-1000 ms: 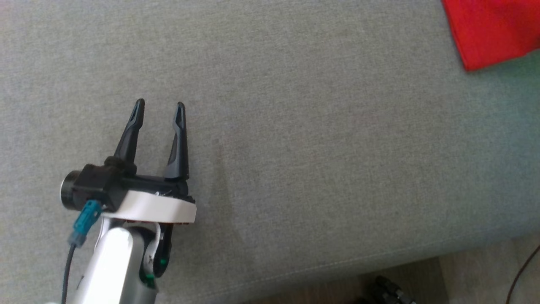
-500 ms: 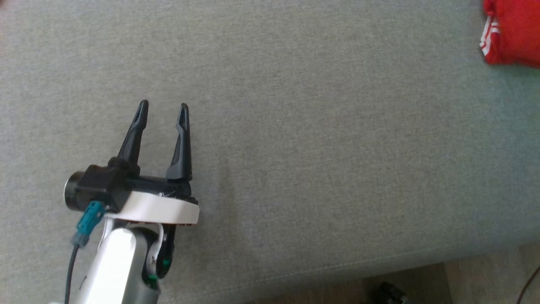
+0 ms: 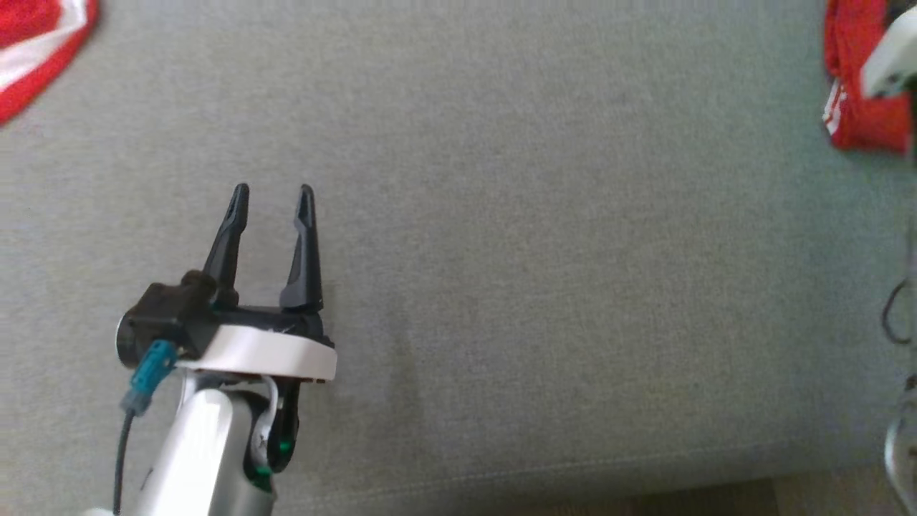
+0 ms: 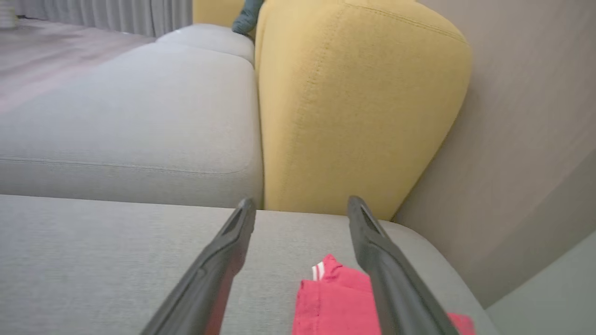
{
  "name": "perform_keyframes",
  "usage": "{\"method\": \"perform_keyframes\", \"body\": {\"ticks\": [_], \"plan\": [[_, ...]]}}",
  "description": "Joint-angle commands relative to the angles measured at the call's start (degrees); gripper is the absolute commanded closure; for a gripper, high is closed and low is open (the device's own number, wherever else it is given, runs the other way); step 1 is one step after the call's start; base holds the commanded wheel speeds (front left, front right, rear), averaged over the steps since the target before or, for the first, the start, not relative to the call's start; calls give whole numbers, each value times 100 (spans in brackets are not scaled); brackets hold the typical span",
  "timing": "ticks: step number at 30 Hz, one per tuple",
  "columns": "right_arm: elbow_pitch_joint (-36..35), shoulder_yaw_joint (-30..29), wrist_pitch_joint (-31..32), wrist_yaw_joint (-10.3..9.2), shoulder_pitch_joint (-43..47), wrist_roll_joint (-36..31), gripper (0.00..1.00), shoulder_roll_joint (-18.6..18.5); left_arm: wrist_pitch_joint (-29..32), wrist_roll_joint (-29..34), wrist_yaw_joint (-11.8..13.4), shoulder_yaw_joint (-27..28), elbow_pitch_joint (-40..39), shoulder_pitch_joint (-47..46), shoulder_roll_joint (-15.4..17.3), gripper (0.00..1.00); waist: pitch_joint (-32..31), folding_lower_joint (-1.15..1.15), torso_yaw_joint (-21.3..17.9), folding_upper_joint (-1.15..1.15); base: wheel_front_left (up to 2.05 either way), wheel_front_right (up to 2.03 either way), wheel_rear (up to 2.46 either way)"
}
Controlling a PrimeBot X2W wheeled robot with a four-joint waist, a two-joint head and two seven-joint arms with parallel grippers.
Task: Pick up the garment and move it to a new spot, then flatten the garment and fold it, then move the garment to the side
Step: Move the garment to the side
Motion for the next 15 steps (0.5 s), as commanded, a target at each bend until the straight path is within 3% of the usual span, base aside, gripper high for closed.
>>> {"method": "perform_keyframes", "body": {"ticks": [1, 11, 15], "plan": [[-188, 112, -77, 36, 76, 79, 0, 44, -60, -65, 17, 252, -133, -58, 30, 0, -233, 0, 154, 0, 0, 0, 0], [-644, 533, -780, 36, 1265, 982, 0, 664, -74, -152, 86, 636, 289, 132, -84, 0, -1187, 0, 527, 0, 0, 0, 0], [-917, 588, -1060, 36, 1928, 1063, 0, 879, -74, -111, 93, 768, 420, 362, -139, 0, -1516, 0, 618, 0, 0, 0, 0]]}}
